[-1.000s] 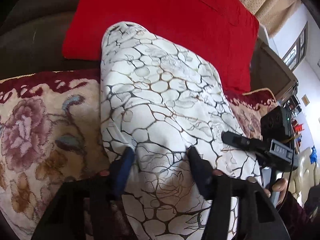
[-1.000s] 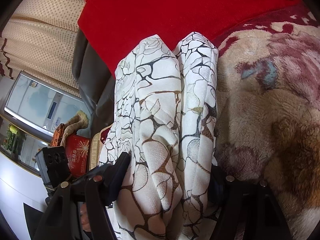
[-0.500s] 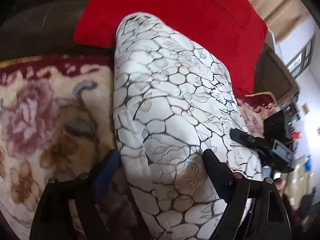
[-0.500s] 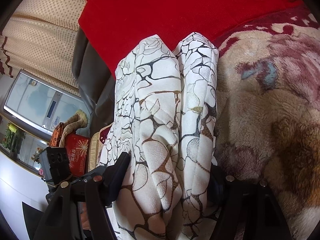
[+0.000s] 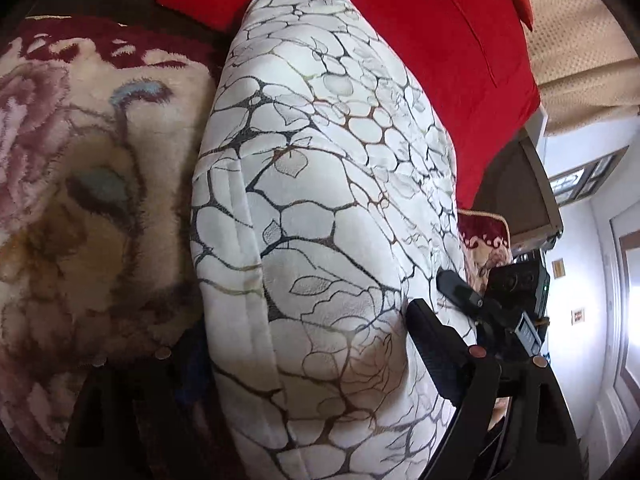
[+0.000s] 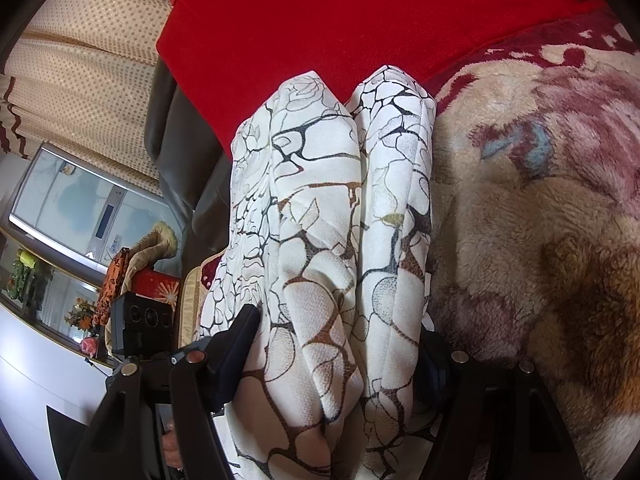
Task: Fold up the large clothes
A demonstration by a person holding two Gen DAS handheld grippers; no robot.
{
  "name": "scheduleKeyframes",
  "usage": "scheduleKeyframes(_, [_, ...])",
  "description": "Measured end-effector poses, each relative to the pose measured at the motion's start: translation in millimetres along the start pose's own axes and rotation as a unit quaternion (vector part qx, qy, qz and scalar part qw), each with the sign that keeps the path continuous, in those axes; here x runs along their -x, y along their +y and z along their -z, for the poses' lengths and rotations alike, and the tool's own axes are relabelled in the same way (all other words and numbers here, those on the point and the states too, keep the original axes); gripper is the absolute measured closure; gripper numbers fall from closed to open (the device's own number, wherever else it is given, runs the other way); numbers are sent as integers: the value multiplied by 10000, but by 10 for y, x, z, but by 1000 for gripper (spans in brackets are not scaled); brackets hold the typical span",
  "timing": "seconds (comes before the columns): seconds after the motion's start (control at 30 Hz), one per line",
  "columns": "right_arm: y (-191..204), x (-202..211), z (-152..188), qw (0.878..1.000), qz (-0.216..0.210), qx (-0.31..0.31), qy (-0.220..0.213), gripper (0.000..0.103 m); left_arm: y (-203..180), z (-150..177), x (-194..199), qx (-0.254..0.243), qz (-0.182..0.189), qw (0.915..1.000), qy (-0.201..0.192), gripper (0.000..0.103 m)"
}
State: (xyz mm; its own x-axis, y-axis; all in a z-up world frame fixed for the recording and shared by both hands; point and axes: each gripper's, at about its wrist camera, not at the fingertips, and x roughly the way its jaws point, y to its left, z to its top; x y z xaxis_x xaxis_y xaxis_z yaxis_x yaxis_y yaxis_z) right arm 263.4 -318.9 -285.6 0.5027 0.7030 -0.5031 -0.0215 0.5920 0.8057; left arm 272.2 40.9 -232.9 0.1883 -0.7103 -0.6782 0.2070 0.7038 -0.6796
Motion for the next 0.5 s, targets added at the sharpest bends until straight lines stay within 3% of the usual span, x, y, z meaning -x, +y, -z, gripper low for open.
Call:
scheduleKeyframes(0.13, [12,12,25,10000,0,-15,-16,30,-241,42,-128,-257,-269,9992,-139,16])
scheduleKeyframes(0.5, [383,-37,140,9977,290,605,-42,33,-496,120,-26,-663,-503,9959,-361,40])
